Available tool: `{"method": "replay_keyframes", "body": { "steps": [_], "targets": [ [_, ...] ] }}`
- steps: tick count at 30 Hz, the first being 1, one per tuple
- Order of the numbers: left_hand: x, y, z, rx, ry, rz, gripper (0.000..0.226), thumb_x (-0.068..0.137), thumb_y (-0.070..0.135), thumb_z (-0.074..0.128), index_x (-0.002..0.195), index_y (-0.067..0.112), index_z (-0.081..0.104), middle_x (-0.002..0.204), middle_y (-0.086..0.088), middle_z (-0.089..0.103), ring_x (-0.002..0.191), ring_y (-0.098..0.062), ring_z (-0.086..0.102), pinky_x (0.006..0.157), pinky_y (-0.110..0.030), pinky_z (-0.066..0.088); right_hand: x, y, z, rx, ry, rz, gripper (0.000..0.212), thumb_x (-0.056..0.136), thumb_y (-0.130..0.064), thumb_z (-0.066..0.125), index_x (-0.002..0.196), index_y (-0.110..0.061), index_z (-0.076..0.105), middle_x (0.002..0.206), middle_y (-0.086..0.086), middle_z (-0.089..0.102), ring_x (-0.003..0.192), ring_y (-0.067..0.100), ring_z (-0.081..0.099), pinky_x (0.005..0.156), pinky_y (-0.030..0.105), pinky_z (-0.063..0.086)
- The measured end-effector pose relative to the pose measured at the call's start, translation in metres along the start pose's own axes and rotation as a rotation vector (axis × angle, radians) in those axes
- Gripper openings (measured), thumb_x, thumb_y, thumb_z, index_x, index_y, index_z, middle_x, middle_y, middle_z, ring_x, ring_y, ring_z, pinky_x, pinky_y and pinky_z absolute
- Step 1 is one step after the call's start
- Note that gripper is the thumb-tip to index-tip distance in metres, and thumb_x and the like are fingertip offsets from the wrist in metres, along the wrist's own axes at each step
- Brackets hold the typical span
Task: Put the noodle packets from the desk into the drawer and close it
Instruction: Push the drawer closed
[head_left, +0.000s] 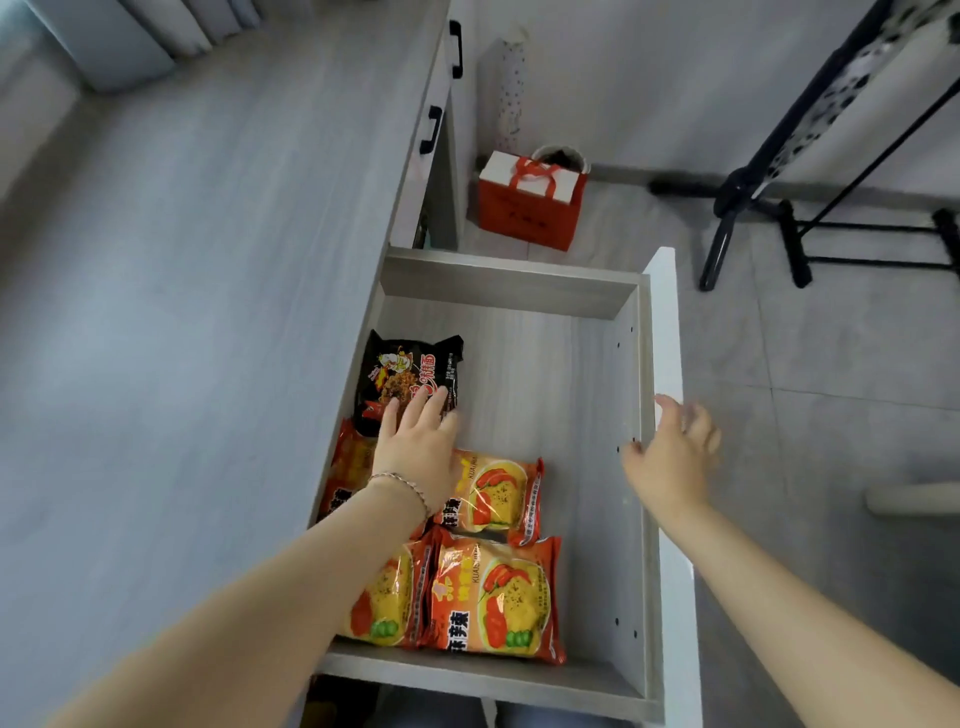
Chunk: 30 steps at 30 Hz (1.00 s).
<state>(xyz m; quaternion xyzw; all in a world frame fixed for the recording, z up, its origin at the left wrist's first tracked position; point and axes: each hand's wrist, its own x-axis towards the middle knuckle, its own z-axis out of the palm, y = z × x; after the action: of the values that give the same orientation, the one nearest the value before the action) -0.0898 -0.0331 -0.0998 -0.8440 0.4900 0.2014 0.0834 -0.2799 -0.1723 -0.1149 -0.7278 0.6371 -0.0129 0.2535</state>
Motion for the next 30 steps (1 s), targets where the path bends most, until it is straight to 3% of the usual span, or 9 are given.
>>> {"method": "replay_keyframes", "body": {
  "steps": [3,6,12,18,20,23,25,28,30],
  "targets": [
    [-0.019,-0.030,-0.009,-0.026,0.172,-0.102,0.063,0.097,0.034,0.036,0.151,0.021,0.007,0.161,-0.001,-0.004,0.148,-0.020,-0.009,0.119,-0.042,-0.007,-0.002,-0.001,-0.005,0.144,-0.097,0.145,0.075,0.080,-0.012,0.063,0.142,0.000,0.023,0.141,0.027,0.036,0.130,0.041,0.037,0.106,0.046,0.034],
    [-0.037,-0.069,-0.004,-0.085,0.199,-0.260,0.064,0.099,0.038,0.027,0.151,0.015,-0.001,0.161,-0.003,-0.005,0.148,-0.019,-0.009,0.120,-0.043,-0.007,-0.005,-0.005,-0.009,0.225,-0.120,0.218,0.077,0.080,-0.012,0.065,0.142,0.002,0.022,0.143,0.024,0.036,0.129,0.040,0.040,0.103,0.044,0.038],
    [-0.051,-0.110,0.018,-0.180,0.206,-0.339,0.081,0.086,0.064,0.010,0.152,0.017,0.008,0.161,0.000,0.005,0.149,-0.018,-0.004,0.120,-0.040,-0.004,-0.011,-0.022,-0.005,0.321,-0.116,0.285,0.077,0.082,-0.010,0.059,0.147,-0.004,0.019,0.153,0.014,0.029,0.137,0.034,0.036,0.109,0.042,0.033],
    [-0.050,-0.114,0.027,-0.239,0.298,-0.345,0.081,0.080,0.060,0.003,0.151,0.021,0.017,0.160,0.003,0.011,0.149,-0.014,0.000,0.121,-0.038,-0.003,-0.028,-0.058,0.016,0.340,-0.234,0.220,0.074,0.080,-0.017,0.056,0.147,-0.015,0.024,0.152,0.005,0.035,0.138,0.027,0.036,0.112,0.041,0.032],
    [-0.050,-0.114,0.028,-0.257,0.303,-0.344,0.080,0.081,0.059,0.003,0.151,0.022,0.017,0.160,0.004,0.011,0.149,-0.014,0.000,0.121,-0.038,-0.004,-0.031,-0.071,0.028,0.373,-0.281,0.184,0.067,0.073,-0.015,0.053,0.139,-0.020,0.039,0.139,0.002,0.052,0.126,0.026,0.050,0.104,0.040,0.042],
    [-0.050,-0.115,0.028,-0.258,0.302,-0.343,0.077,0.082,0.058,0.003,0.151,0.024,0.014,0.161,0.006,0.008,0.148,-0.013,-0.002,0.120,-0.037,-0.006,-0.034,-0.095,0.051,0.422,-0.338,0.082,0.060,0.064,-0.010,0.042,0.119,-0.026,0.057,0.095,-0.003,0.070,0.077,0.020,0.059,0.068,0.028,0.045],
    [-0.050,-0.115,0.028,-0.254,0.293,-0.343,0.077,0.082,0.057,0.001,0.151,0.024,0.012,0.161,0.006,0.006,0.148,-0.014,-0.003,0.120,-0.037,-0.006,-0.041,-0.118,0.061,0.479,-0.403,0.035,0.065,0.066,-0.003,0.039,0.124,-0.026,0.056,0.102,-0.005,0.071,0.073,0.014,0.057,0.060,0.025,0.043],
    [-0.050,-0.115,0.027,-0.250,0.275,-0.330,0.077,0.081,0.056,-0.001,0.151,0.025,0.010,0.161,0.006,0.004,0.148,-0.014,-0.004,0.119,-0.036,-0.010,-0.053,-0.158,0.075,0.534,-0.567,0.006,0.061,0.082,0.009,0.038,0.136,-0.019,0.046,0.129,-0.005,0.055,0.108,0.015,0.056,0.086,0.031,0.051],
    [-0.050,-0.118,0.027,-0.273,0.280,-0.324,0.078,0.081,0.055,0.002,0.151,0.023,0.014,0.161,0.005,0.008,0.148,-0.015,-0.001,0.117,-0.034,-0.012,-0.056,-0.182,0.085,0.528,-0.656,-0.025,0.060,0.088,0.009,0.033,0.142,-0.017,0.037,0.145,0.000,0.044,0.130,0.019,0.046,0.107,0.038,0.042]
  ]
}}
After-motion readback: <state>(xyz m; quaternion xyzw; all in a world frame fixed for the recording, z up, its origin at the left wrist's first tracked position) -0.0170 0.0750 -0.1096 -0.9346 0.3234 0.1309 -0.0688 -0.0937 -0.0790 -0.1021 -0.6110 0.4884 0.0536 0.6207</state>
